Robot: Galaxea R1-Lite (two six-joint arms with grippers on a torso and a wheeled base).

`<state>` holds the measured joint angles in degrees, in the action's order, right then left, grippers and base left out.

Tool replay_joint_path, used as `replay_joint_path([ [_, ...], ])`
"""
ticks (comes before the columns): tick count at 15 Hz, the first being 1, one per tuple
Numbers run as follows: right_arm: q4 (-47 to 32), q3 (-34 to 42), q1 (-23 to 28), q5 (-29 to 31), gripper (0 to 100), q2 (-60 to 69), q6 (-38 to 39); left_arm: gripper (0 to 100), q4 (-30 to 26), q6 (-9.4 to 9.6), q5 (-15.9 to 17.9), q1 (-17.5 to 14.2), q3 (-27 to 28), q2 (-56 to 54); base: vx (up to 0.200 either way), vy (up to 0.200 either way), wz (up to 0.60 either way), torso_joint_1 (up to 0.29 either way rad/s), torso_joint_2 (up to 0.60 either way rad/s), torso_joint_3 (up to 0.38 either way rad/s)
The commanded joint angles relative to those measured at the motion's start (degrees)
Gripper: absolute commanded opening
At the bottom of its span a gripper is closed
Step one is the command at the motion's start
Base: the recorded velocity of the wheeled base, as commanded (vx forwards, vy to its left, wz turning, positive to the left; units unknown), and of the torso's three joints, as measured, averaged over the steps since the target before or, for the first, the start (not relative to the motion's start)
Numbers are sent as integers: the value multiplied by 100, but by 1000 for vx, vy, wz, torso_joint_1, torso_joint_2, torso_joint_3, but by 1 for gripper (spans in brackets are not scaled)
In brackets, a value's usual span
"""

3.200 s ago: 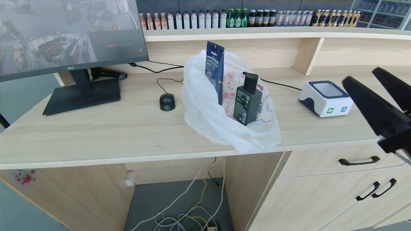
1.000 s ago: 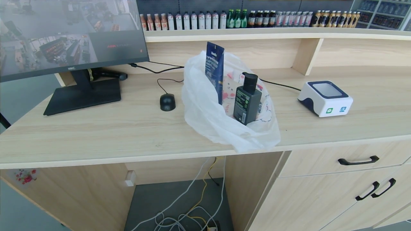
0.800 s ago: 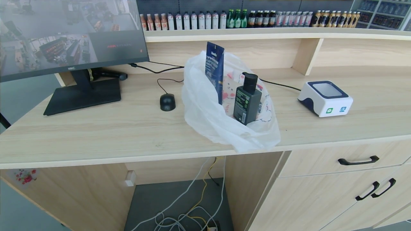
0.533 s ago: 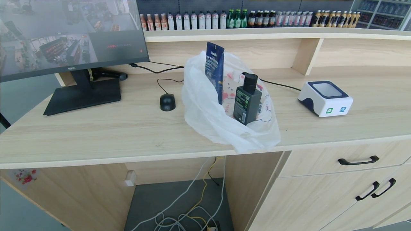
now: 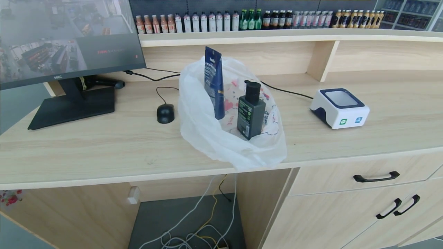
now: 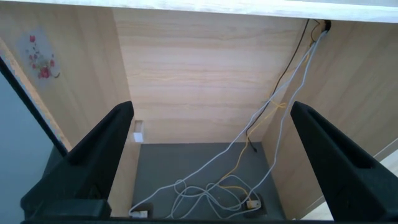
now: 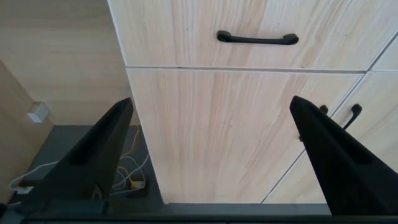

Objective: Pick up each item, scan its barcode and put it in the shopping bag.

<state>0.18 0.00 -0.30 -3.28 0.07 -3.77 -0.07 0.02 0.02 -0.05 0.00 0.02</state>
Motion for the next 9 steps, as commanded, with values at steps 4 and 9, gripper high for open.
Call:
replay_joint_path([
  [4, 8, 0, 4, -6, 100, -7, -1, 100, -1, -20, -2, 5, 0, -2, 0, -200, 0, -1, -1, 7],
  [9, 8, 0, 4, -6, 100, -7, -1, 100, -1, -2, -2, 5, 0, -2, 0, -200, 0, 2, 0, 3],
])
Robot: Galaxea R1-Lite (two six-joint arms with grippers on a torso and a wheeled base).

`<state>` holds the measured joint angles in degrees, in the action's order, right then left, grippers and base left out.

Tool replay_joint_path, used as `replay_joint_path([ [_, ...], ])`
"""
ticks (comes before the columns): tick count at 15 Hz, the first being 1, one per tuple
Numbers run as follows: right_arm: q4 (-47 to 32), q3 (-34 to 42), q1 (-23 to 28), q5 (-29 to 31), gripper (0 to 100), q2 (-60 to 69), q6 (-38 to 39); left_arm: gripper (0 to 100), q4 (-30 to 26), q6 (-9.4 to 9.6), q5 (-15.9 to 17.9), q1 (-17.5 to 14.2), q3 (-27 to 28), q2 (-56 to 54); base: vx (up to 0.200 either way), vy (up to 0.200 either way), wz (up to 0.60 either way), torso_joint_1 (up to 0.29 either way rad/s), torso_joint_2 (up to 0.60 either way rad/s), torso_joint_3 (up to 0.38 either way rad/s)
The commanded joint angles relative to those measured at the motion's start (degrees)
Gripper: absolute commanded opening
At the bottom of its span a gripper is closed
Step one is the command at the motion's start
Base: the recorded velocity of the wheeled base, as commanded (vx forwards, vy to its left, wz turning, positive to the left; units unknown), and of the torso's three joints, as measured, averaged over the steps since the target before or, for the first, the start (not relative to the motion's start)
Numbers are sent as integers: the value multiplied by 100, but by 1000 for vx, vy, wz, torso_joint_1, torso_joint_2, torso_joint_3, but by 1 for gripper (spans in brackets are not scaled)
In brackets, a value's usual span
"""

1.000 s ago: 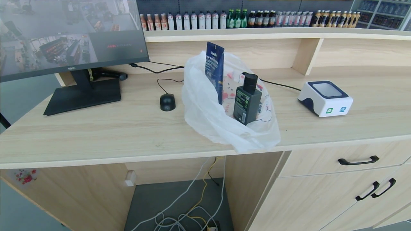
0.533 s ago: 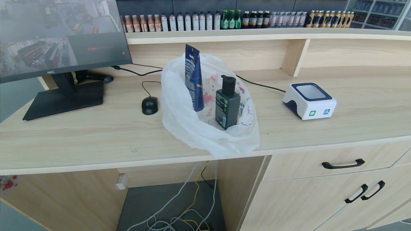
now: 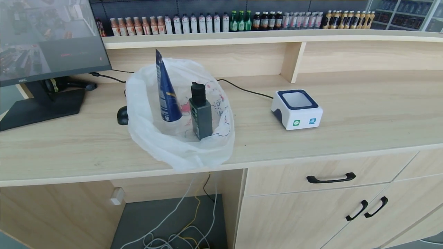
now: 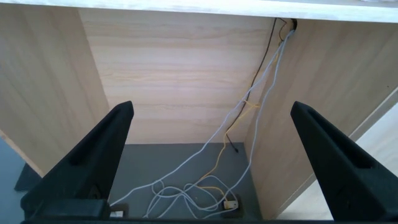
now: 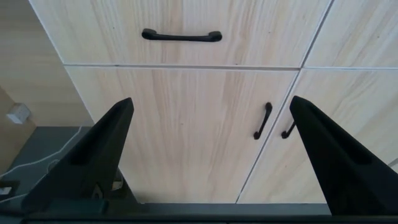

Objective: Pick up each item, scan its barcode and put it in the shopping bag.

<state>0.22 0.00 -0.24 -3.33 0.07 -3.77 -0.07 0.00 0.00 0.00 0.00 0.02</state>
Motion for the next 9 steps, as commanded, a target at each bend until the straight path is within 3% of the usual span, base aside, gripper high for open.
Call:
replay_joint_path([
  [1, 4, 0, -2, -1, 100, -7, -1, 100, -1, 0, 0, 0, 0, -2, 0, -200, 0, 2, 2, 2],
  [9, 4, 0, -2, -1, 100, -7, -1, 100, -1, -26, 0, -9, 0, -2, 0, -200, 0, 4, 2, 4],
])
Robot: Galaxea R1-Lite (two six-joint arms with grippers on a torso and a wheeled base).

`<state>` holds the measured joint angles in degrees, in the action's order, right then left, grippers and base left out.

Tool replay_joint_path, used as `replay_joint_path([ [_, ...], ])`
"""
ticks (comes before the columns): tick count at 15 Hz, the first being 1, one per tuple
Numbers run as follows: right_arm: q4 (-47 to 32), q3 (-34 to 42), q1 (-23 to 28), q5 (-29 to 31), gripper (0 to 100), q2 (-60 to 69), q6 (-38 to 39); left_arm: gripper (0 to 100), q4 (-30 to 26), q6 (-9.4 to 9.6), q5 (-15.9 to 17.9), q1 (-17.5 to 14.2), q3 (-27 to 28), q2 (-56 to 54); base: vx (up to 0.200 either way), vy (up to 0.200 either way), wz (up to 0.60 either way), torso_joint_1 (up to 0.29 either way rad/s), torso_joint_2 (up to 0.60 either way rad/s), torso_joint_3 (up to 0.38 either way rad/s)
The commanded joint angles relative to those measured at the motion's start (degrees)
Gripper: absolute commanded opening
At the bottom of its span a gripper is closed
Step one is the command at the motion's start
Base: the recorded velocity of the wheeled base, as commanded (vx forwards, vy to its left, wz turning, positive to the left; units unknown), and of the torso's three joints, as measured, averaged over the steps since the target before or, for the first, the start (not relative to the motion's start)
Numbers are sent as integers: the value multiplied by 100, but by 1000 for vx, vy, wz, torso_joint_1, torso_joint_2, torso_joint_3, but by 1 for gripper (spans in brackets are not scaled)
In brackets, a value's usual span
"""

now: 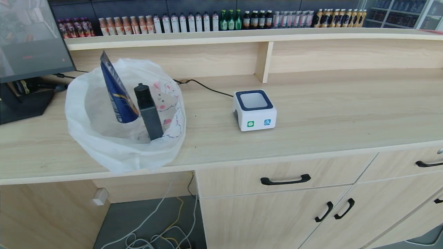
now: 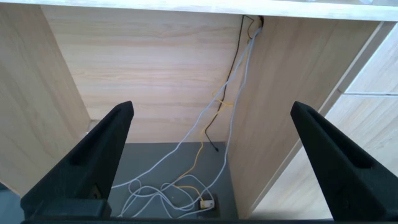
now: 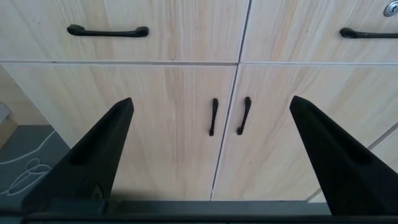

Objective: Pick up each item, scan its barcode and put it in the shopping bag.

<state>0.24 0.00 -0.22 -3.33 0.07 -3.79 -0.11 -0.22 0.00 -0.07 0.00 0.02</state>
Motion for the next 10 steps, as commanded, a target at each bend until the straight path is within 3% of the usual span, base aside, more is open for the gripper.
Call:
replay_joint_path([
  [1, 2, 0, -4, -1, 100, -7, -16, 100, 2, -4, 0, -1, 0, -2, 0, -200, 0, -2, 2, 2],
  [10, 2, 0, -4, 8, 100, -7, 10, 100, 2, 22, 0, -1, 0, -2, 0, 0, 0, 0, 0, 0],
])
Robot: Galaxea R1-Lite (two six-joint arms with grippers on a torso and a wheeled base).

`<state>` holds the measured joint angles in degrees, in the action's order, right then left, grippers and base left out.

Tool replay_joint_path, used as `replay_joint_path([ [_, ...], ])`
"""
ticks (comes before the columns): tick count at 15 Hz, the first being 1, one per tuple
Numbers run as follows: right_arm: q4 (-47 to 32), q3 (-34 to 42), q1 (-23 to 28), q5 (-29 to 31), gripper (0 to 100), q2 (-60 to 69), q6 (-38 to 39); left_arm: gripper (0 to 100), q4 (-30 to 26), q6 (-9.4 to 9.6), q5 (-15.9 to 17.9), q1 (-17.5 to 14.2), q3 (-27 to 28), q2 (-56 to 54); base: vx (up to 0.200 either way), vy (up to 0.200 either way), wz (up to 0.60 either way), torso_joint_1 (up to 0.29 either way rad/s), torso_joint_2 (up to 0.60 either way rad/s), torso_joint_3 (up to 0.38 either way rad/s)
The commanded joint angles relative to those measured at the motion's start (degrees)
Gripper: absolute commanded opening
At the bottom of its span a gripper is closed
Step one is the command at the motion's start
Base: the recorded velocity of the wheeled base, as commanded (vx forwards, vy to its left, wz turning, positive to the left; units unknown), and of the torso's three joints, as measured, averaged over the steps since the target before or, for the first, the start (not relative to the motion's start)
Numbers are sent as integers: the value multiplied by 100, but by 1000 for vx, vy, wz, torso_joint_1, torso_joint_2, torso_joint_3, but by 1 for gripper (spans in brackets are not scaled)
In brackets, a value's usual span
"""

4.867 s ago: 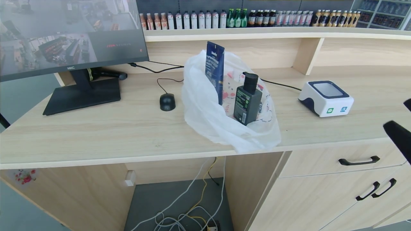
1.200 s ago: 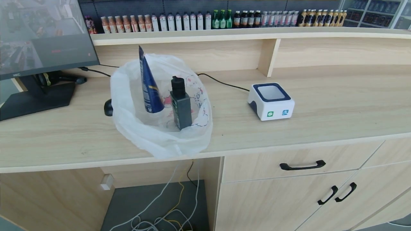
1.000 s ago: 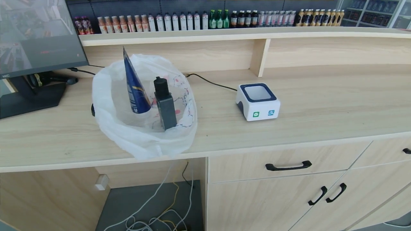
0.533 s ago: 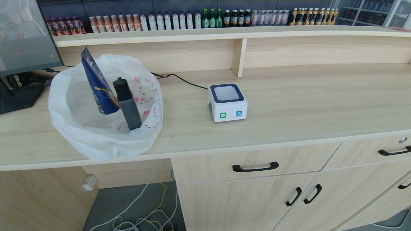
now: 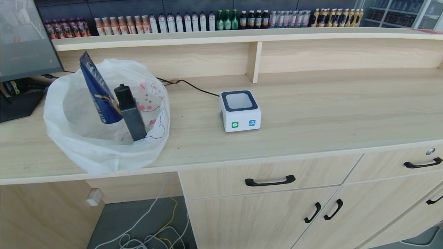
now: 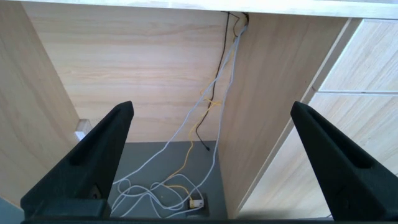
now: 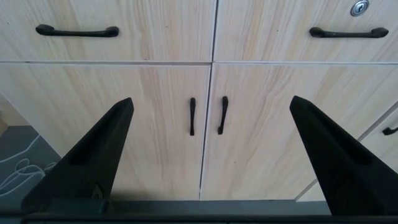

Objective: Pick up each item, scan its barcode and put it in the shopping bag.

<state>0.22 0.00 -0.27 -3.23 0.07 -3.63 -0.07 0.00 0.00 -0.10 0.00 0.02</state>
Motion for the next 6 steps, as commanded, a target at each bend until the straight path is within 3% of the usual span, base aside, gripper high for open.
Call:
replay_joint_path([
  [1, 4, 0, 0, -2, 100, -7, -6, 100, -1, 0, 0, 1, 0, -2, 0, 0, 0, 0, 0, 0],
  [6, 4, 0, 9, -2, 100, -7, 3, 100, -1, 0, 0, 1, 0, -2, 0, 0, 0, 0, 0, 0],
])
